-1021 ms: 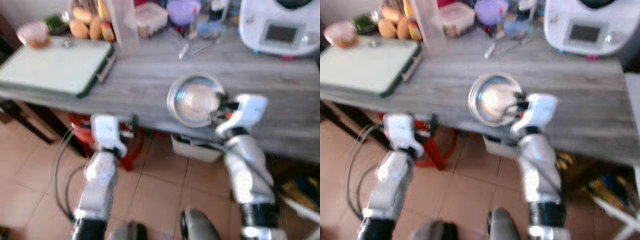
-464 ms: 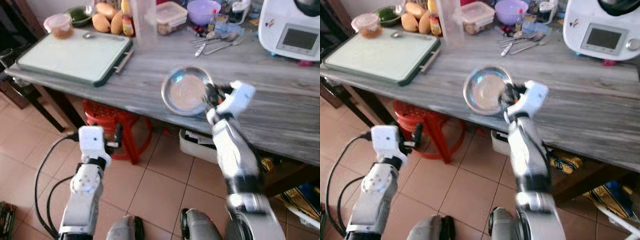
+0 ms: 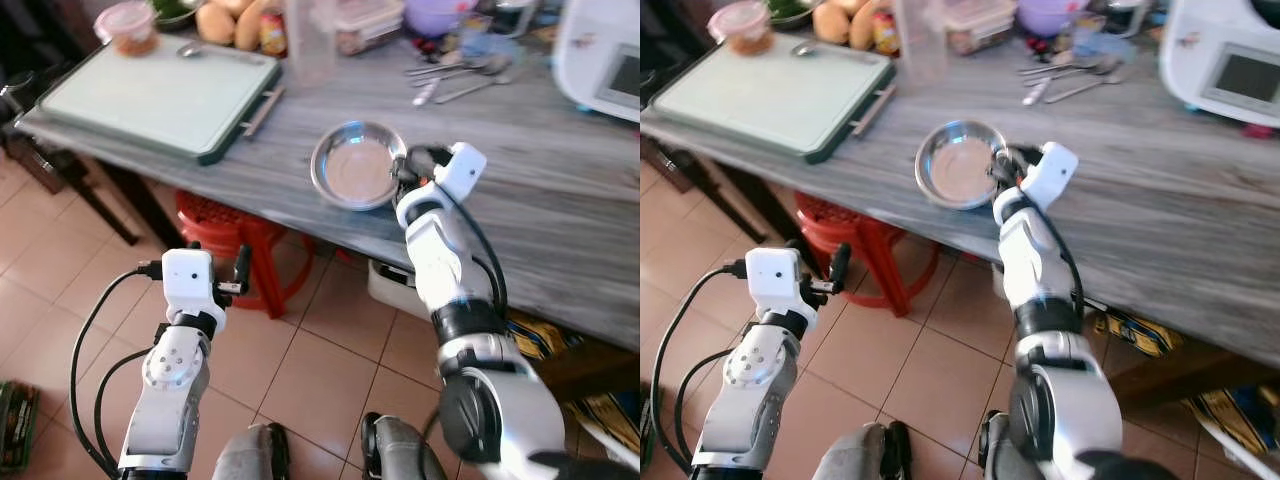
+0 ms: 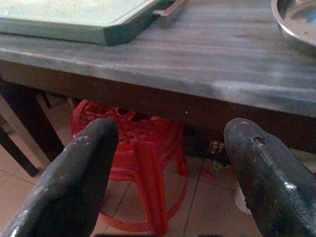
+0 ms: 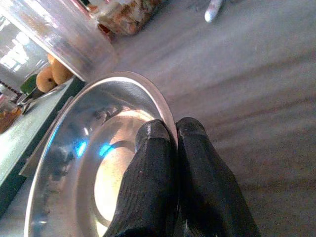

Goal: Setting the table

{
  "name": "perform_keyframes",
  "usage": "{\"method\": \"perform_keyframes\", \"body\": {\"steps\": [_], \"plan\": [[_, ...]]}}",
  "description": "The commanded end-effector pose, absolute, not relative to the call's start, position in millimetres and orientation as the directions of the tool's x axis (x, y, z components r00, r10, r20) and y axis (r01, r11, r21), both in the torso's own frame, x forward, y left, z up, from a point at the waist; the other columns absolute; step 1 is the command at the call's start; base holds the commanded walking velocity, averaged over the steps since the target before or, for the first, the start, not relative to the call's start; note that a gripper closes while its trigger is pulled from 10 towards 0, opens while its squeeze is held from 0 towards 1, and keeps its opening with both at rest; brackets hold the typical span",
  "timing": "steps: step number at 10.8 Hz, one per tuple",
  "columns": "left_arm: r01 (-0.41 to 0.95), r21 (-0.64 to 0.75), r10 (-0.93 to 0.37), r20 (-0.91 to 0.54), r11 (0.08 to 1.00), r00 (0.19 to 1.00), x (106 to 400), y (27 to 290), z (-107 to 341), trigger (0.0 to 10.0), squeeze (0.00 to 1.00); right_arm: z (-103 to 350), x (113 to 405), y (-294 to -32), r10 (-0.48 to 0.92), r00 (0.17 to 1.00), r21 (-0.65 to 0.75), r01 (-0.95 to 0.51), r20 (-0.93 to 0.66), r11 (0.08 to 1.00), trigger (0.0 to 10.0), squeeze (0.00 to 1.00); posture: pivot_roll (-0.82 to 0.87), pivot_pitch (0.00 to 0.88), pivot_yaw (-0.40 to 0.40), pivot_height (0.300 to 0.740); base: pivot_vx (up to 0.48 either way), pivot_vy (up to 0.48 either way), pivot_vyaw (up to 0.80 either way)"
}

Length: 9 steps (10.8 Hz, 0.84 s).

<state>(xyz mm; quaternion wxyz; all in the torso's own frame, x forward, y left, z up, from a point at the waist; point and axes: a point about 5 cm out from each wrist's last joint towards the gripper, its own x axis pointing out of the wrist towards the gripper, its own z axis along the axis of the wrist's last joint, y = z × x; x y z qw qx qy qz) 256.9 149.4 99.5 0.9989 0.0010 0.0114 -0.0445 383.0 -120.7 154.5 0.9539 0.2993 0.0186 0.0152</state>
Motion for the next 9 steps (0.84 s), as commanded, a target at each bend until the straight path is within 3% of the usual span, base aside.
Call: {"method": "perform_keyframes", "body": {"steps": [1,2,3,4,5,9], "plan": [[0.095,0.005,-0.095,-0.026,0.995,0.995,254,151,100,10.0,0.0,142,381,-120,0.038,0.995,0.591,0.022,-0.089,0.806,0.0,0.0,-0.01,0.184,0.055,0.74,0.0,0.0,0.0],[0.098,0.005,-0.098,-0.027,0.995,0.995,253,150,100,10.0,0.0,139,380,-117,0.049,0.993,0.581,0.022,-0.107,0.814,2.1,0.0,-0.02,0.185,0.051,0.74,0.0,0.0,0.0],[0.102,0.003,-0.102,-0.027,0.995,0.994,253,148,100,10.0,0.0,137,379,-115,0.053,0.988,0.567,0.037,-0.142,0.823,10.0,0.0,-0.02,0.185,0.049,0.74,0.0,0.0,0.0],[0.104,0.001,-0.104,-0.028,0.995,0.994,254,148,100,10.0,0.0,138,377,-116,0.044,0.988,0.553,0.044,-0.145,0.832,10.0,0.0,-0.02,0.185,0.046,0.74,0.0,0.0,0.0],[0.105,0.001,-0.105,-0.029,0.995,0.994,254,147,100,10.0,0.0,136,376,-122,0.015,0.987,0.544,0.075,-0.159,0.835,10.0,1.0,-0.03,0.183,0.046,0.74,0.0,0.0,0.0],[0.105,0.008,-0.104,-0.029,0.994,0.994,256,148,100,10.0,0.0,149,376,-132,-0.053,0.991,0.509,0.111,-0.126,0.854,10.0,1.0,-0.03,0.179,0.049,0.74,0.0,0.0,0.0]]}}
